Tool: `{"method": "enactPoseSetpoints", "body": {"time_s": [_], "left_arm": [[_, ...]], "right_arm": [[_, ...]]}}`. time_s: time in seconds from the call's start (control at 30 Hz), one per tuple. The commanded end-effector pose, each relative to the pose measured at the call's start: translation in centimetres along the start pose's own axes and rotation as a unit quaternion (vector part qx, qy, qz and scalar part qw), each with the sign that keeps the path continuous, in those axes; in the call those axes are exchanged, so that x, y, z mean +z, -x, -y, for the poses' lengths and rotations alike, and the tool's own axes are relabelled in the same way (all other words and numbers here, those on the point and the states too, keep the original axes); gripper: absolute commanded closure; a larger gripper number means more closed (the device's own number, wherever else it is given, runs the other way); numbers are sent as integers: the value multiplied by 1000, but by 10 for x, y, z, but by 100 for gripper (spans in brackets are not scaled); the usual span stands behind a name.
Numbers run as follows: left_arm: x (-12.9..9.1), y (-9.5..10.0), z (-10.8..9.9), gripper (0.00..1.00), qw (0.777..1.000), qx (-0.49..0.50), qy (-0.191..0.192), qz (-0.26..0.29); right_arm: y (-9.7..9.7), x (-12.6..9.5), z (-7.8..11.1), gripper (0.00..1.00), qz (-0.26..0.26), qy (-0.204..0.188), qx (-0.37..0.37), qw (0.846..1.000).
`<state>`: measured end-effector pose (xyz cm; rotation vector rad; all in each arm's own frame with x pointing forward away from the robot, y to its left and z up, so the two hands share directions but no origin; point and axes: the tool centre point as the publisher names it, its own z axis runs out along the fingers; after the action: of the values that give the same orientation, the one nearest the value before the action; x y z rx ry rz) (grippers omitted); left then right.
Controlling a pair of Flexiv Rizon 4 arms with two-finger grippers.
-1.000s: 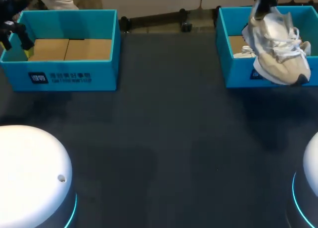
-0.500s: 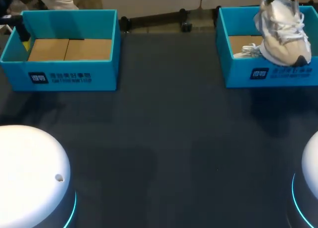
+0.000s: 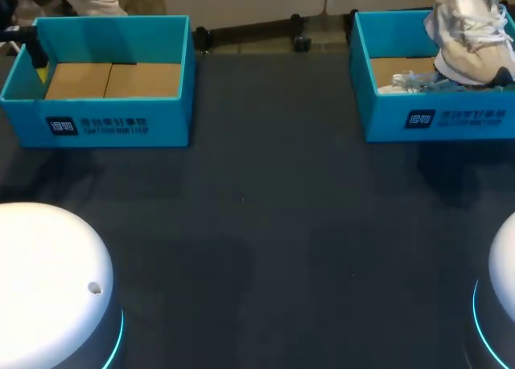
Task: Take the shoe out of the shoebox, open the shoe tongue, remove and reinsert the insole, then place the shoe into the shoebox
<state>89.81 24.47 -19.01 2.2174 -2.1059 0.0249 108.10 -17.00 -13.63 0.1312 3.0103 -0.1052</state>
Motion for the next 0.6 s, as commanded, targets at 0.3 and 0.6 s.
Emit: {"method": "enactPoseSetpoints", "body": {"time_s": [0.3, 0.6], "left_arm": [[0, 0, 2, 0, 1000, 0, 3, 1], [0, 0, 2, 0, 1000, 0, 3, 1]], "right_arm": [[7, -3, 4, 100, -7, -6, 20, 1000], [53, 8, 80, 100, -46, -16, 222, 974]]}}
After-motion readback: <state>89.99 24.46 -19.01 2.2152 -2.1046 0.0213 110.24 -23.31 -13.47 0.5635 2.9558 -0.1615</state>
